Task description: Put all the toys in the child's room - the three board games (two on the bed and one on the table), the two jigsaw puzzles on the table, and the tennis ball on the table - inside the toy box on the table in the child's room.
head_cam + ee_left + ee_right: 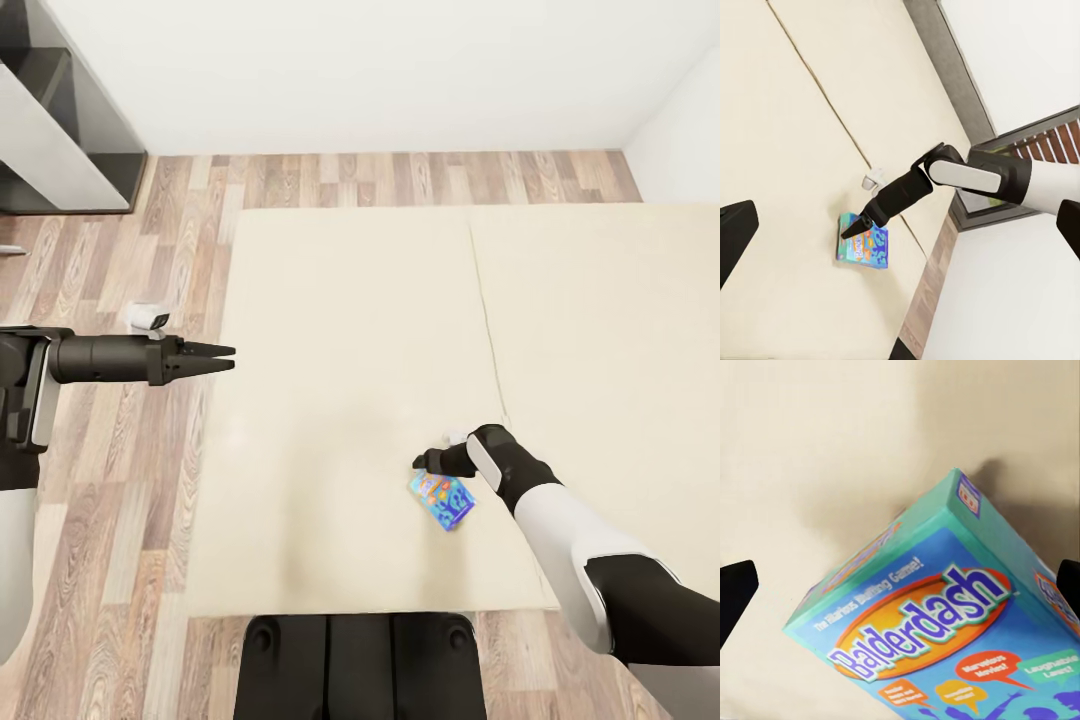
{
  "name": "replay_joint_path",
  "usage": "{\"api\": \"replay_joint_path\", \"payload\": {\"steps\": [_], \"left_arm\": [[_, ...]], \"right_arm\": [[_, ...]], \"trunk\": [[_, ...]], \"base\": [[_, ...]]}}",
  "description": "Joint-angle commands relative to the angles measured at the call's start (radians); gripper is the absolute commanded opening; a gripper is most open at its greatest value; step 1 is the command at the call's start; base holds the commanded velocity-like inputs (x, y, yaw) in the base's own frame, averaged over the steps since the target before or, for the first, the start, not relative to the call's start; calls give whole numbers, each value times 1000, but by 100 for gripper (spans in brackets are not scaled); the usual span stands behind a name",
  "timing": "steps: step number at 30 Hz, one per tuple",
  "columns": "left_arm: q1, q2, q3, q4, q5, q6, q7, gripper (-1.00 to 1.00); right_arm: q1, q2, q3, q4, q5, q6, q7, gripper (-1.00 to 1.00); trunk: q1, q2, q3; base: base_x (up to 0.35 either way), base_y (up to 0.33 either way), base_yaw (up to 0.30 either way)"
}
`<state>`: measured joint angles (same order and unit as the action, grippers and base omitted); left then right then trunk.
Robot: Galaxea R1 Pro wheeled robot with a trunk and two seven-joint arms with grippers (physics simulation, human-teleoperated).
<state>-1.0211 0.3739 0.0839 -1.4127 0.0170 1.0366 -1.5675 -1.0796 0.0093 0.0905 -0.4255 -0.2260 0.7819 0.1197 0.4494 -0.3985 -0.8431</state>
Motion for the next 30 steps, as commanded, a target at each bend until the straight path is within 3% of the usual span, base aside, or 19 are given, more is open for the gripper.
{"api": "replay_joint_path", "payload": {"steps": [1, 30], "left_arm": [[-1, 0, -1, 0, 0, 11, -3, 100], [-1, 0, -5, 0, 0, 11, -3, 100]], "right_arm": [[0, -1, 6, -1, -7, 4, -2, 100], [0, 0, 6, -1, -7, 4, -2, 100]], "trunk": [[1, -2, -1], [1, -2, -1]], "base": [[0, 0, 196], [0, 19, 20]]}}
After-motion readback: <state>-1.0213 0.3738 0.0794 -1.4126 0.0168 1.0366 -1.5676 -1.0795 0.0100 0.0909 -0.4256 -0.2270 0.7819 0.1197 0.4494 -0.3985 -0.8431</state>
